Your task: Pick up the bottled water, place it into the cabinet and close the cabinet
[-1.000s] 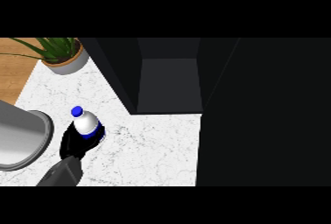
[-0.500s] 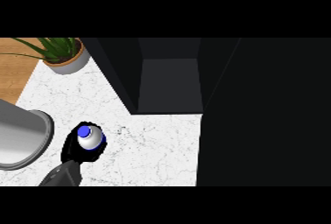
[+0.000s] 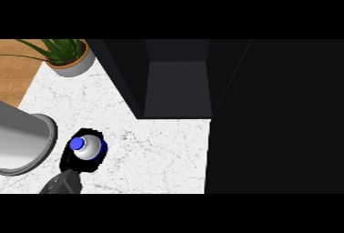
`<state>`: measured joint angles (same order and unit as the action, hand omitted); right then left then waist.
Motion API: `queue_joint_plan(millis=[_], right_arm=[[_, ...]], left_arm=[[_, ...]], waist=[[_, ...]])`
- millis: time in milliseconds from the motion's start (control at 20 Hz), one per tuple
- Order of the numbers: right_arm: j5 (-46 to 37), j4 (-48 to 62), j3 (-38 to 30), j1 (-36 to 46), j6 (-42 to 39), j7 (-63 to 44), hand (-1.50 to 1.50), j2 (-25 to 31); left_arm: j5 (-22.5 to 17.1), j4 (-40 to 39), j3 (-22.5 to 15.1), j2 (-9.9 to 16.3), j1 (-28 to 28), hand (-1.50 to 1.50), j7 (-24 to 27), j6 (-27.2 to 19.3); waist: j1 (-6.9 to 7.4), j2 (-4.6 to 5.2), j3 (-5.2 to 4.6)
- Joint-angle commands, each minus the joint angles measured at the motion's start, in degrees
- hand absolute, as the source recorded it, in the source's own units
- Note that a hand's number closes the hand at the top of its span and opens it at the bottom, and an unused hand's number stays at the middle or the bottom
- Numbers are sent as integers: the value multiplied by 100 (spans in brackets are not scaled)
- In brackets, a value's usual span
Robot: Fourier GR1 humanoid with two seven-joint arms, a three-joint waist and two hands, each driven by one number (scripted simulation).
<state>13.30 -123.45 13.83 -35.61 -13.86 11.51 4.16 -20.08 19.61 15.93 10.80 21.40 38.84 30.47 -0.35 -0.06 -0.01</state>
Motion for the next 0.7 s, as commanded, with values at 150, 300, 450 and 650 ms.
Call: queue_joint_plan(millis=[150, 300, 450, 650], right_arm=[[100, -76, -42, -204, -182, 153, -150, 153], [153, 174, -60, -8, -134, 93, -150, 101], [111, 203, -30, 164, -43, 23, -150, 64], [346, 31, -206, 440, 100, -298, -150, 49]], left_arm=[[-346, 1110, -137, -300, -431, 150, -462, 373], [-621, 1946, -194, -326, -699, 150, -1104, 253], [-506, 2572, -467, -673, -963, 150, -1230, -267], [-727, 4016, -759, -810, -1158, 150, -2312, -708]], waist=[[51, -27, 8], [83, -31, 12], [46, -12, 5], [92, -23, 11]])
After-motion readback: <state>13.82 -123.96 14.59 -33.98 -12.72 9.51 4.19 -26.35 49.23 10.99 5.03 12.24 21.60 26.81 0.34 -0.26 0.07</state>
